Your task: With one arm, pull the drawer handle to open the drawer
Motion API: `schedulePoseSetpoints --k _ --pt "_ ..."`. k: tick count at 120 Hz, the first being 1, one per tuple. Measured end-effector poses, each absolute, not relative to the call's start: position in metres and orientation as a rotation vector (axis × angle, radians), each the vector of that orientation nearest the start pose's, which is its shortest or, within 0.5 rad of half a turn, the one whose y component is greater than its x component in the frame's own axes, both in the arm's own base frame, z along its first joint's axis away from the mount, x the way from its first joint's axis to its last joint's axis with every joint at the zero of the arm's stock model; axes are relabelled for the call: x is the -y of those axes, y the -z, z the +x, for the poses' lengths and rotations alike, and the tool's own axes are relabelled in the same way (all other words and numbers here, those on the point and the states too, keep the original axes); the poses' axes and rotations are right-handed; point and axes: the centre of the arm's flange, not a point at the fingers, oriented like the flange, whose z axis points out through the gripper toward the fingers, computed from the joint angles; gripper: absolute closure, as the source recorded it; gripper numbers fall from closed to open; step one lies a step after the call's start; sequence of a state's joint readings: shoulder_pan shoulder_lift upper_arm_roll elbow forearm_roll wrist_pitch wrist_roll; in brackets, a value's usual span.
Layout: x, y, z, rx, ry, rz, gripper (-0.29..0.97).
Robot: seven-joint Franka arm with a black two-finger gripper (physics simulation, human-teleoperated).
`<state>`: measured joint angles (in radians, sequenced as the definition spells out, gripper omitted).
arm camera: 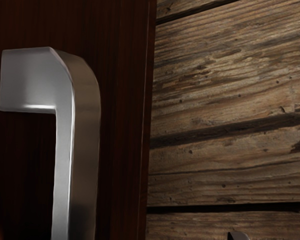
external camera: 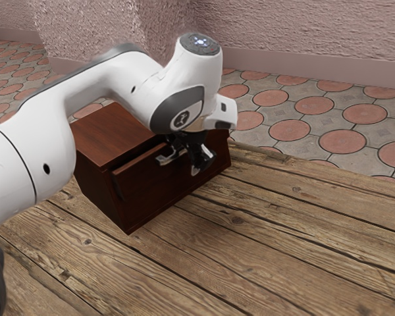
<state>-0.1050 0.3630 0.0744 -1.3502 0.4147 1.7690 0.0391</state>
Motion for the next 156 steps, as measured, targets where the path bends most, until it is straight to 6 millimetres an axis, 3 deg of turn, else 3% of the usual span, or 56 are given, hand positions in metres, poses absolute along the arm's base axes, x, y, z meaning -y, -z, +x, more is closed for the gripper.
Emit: schedulePoseSetpoints --k 24,40,59,156 --pt "0.004 -0.544 0.672 -0.212 0.111 -2.678 0.40" --pt "0.005 -0.538 0.665 -0.211 0.100 -2.677 0.38" --pt "0.020 -0.540 0.659 -0.233 0.133 -2.676 0.41" --pt "0.060 -0.543 0.637 -0.238 0.233 -2.649 0.42"
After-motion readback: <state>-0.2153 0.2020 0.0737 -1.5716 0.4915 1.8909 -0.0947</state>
